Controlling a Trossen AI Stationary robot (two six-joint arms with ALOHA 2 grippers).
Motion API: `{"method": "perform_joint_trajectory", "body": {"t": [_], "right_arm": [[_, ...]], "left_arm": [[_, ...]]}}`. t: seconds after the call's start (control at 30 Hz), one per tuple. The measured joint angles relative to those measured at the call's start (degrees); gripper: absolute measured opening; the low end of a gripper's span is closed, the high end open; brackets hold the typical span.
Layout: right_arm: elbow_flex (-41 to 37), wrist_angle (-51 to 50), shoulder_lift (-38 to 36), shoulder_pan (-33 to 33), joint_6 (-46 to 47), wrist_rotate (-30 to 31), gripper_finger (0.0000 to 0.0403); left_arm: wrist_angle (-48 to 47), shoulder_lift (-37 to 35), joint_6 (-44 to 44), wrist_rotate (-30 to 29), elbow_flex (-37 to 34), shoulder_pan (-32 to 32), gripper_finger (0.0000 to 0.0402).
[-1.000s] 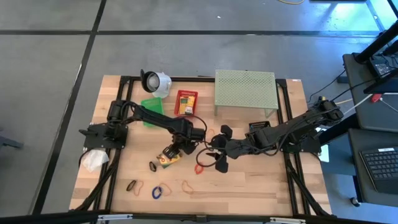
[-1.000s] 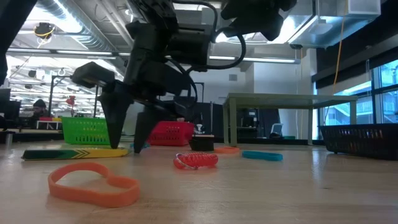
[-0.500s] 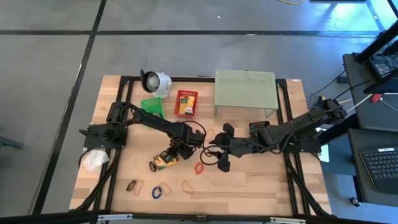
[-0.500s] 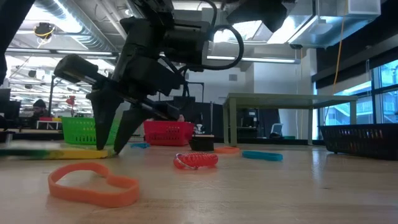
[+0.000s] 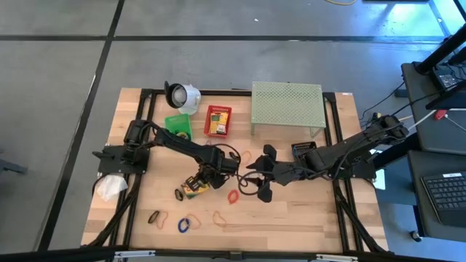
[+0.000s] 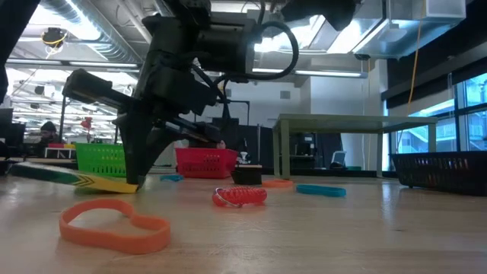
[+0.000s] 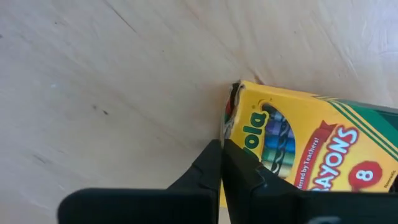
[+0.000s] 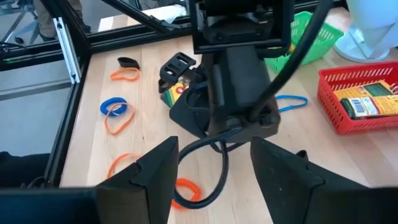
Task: Pick & Place Office Desk Supplies
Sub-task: Put the crayons box into the red basket
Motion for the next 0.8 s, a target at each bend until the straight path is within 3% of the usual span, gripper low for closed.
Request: {"method": "perform_joint_trajectory", "body": {"t": [0.23, 0.63, 0.8], "right_arm": [[0.00, -0.08, 0.00, 0.00, 0.22, 0.84, 0.0204], [0.00, -0.26, -0.33, 0.03, 0.49, 1.21, 0.0203], [0.00, -1.15, -3.02, 1.31, 1.56, 6.96, 0.0203]], "left_arm": [[-1.56, -0.48, -1.77, -1.53, 0.83, -0.59, 0.0002], [-12.53, -0.59, -5.30, -8.43, 11.50, -2.79, 0.0001], [-17.35, -0.61, -7.28, -11.16, 15.35, -2.60, 0.0001]]}}
